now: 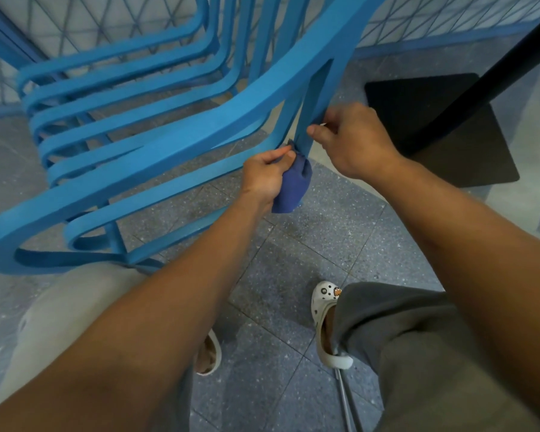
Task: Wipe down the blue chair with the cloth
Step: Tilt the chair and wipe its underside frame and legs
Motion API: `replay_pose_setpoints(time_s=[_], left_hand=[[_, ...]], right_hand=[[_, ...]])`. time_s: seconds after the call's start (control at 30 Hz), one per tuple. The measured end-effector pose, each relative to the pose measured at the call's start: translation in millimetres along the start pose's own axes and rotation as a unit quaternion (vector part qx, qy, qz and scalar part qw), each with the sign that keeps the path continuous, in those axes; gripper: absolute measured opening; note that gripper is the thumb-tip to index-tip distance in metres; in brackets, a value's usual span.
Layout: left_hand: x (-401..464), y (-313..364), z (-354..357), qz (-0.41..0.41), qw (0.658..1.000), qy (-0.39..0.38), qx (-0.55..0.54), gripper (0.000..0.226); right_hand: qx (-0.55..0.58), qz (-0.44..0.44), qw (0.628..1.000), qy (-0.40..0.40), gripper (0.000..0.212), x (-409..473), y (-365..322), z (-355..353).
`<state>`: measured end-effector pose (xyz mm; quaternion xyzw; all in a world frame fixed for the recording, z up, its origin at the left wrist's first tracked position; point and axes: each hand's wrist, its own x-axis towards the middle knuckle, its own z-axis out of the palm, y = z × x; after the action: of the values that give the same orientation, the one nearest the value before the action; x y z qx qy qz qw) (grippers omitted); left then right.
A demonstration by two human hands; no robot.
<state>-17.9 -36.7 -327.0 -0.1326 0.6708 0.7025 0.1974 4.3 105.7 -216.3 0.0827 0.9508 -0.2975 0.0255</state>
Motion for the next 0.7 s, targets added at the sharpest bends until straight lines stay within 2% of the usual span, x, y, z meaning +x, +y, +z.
replay_pose_setpoints(time_s=[0.13, 0.37, 0.6, 0.7], left_hand=[[-2.2, -1.2, 1.5, -0.017, 1.000, 0.006, -0.003, 0.027], [-4.3, 24.1, -2.0, 0.064, 0.998, -0.020, -0.009, 0.026], [-6.0, 7.8, -1.1, 0.005, 1.000, 0.005, 0.016, 0.027], [-6.8, 19.5, 0.1, 0.029, 0.999, 0.003, -0.014, 0.021]], right_hand=[[-0.003, -0.006, 1.000, -0.006, 0.022, -1.0, -0.8, -0.1], [-0.015, 0.015, 1.000, -0.008, 0.020, 0.5, -3.3, -2.2], [-0.024, 0.024, 0.999, -0.021, 0.019, -3.1, -6.6, -5.1], [-0.027, 0.023, 0.999, -0.025, 0.021, -3.4, -7.1, -5.6]])
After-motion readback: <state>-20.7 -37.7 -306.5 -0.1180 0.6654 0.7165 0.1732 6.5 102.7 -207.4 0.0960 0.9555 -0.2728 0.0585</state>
